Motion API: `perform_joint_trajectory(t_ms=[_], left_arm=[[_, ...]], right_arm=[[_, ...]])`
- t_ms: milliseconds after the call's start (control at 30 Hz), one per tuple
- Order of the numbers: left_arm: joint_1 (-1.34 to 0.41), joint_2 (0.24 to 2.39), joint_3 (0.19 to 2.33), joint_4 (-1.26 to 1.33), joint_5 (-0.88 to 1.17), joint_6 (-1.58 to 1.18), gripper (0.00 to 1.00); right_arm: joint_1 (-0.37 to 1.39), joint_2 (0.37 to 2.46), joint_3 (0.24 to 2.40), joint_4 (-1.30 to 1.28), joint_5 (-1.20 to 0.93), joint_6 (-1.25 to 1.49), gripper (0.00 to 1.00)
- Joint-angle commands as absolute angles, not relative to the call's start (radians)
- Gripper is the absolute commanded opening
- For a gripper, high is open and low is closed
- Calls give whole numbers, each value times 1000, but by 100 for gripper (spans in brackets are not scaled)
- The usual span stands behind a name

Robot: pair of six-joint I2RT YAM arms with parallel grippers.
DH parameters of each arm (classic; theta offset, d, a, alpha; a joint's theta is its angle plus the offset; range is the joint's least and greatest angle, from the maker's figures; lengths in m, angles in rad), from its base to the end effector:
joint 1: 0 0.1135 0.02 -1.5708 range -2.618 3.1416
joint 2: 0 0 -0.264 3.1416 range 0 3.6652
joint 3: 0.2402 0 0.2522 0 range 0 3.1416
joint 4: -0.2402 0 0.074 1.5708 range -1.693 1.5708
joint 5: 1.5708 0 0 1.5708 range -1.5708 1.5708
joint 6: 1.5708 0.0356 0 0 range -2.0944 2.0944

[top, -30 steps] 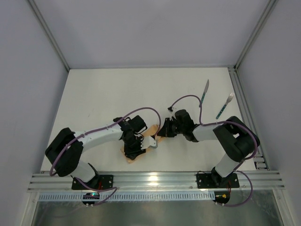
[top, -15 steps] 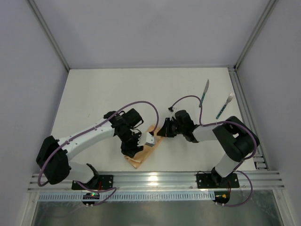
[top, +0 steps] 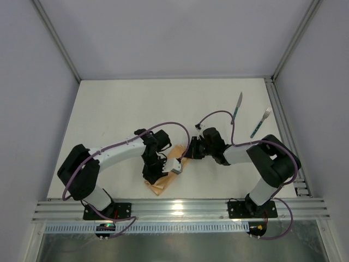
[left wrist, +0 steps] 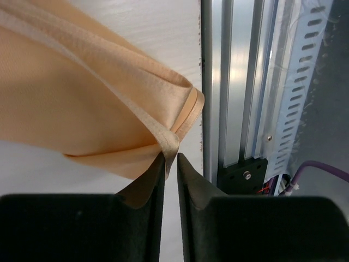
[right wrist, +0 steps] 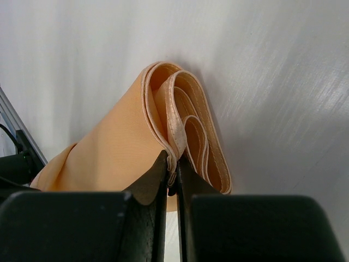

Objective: Fold the napkin into a case and place the utensils inside
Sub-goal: Stuff the top corner of the smaller-rectangle-folded napkin into the folded napkin.

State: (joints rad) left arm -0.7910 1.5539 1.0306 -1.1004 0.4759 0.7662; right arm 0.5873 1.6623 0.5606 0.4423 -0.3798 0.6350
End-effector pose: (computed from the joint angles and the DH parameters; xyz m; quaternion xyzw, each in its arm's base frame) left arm 0.1657 -0.1907 0.2015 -0.6778 -0.6960 0.2353 0.0286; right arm 0.2366 0.1733 0.1194 -0.0620 0.8835 0.3868 0.2567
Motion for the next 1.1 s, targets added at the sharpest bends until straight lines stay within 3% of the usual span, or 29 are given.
perform_joint_trajectory(t_ms=[0, 300, 600, 667, 700, 800, 900, 1067], left_arm=[[-848, 1560, 1041, -1062, 520, 746, 14], [-971, 1615, 1035, -997, 433, 732, 6], [-1032, 1723, 1002, -936, 388, 762, 7], [-1032, 1712, 993, -934, 379, 765, 14], [-1032, 1686, 994, -936, 370, 762, 27], [-1029, 1613, 1029, -951, 365, 744, 47], [-1014, 1545, 1115, -982, 411, 701, 54], [-922, 1477, 1222, -976, 564, 655, 56]], right_arm=[[589, 1660, 557, 416, -333, 611, 4], [592, 1646, 552, 416, -325, 615, 4], [598, 1631, 560, 394, -313, 615, 4], [601, 1608, 568, 361, -307, 601, 4], [603, 1603, 569, 357, -311, 600, 4], [604, 1588, 565, 356, -324, 606, 4], [603, 1571, 563, 351, -325, 607, 4], [603, 1562, 580, 318, -365, 586, 4]])
